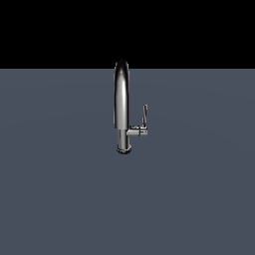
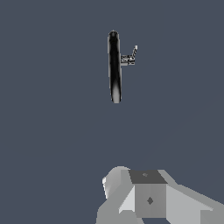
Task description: Turn on the faucet by rotating a designated handle.
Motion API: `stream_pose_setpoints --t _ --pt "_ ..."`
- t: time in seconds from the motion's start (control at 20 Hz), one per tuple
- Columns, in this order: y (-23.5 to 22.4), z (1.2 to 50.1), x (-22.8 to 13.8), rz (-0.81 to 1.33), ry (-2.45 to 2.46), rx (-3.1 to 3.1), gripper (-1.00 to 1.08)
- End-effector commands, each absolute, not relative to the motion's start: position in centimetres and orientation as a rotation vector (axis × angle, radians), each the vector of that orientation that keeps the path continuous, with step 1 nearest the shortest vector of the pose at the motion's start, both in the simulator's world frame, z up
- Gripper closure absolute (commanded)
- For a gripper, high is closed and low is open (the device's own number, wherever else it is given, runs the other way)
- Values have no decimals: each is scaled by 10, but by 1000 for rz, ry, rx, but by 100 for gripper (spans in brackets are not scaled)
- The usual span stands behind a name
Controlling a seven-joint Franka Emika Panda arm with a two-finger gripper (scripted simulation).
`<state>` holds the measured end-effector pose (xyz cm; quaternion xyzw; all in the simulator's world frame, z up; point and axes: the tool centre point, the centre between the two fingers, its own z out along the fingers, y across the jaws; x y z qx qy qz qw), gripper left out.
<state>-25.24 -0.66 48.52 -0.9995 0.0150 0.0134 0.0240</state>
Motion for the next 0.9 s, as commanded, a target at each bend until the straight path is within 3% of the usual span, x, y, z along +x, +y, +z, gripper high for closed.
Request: stream_pose_setpoints --t 0.0,0.85 --pt "-7 485 -252 42 46 -3093 108" --pt "-7 477 -213 187 191 -2988 108"
